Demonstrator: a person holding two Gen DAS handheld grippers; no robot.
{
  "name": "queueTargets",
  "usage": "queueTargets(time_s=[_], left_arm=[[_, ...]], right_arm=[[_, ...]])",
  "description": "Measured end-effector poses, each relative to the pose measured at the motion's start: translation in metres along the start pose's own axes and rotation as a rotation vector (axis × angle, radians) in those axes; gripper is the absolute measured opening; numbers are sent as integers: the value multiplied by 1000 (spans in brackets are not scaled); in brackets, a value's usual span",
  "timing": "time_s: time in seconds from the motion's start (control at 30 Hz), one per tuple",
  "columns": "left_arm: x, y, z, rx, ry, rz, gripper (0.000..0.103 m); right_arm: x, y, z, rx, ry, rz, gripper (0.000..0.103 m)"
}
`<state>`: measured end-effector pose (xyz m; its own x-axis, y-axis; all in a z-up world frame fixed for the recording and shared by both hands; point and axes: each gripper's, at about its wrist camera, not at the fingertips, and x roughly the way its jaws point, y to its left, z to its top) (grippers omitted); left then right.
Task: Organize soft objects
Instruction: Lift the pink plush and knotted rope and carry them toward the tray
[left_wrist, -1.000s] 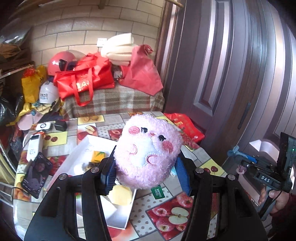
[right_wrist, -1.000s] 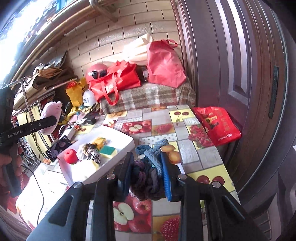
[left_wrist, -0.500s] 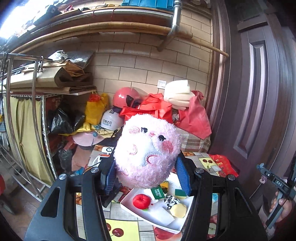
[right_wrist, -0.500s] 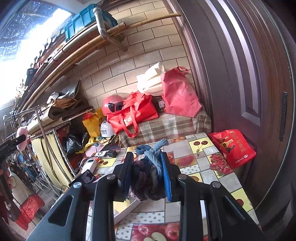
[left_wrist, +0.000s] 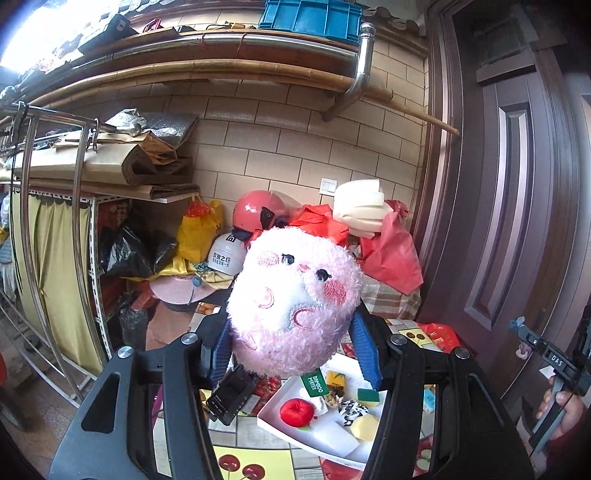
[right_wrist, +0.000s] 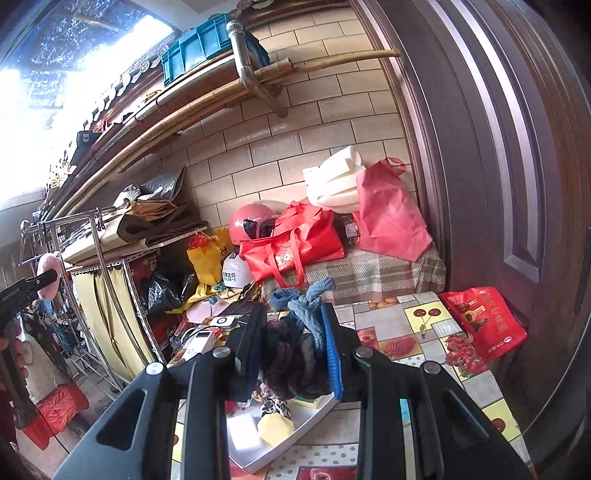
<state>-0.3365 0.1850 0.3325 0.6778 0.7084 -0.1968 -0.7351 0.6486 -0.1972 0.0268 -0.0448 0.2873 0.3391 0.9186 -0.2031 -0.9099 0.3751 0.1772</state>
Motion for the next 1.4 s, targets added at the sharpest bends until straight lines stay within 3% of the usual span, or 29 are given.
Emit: queueTargets(time_s=[0.7, 1.1, 1.4], left_arm=[[27, 3, 7, 3, 5, -65, 56], [60, -11, 18, 45, 30, -107, 56], [102, -25, 7, 69, 100, -121, 56]], right_arm=[[14, 19, 14, -50, -20, 22, 29], [53, 30, 18, -58, 17, 90, 29], [93, 32, 9, -64, 81, 121, 29]])
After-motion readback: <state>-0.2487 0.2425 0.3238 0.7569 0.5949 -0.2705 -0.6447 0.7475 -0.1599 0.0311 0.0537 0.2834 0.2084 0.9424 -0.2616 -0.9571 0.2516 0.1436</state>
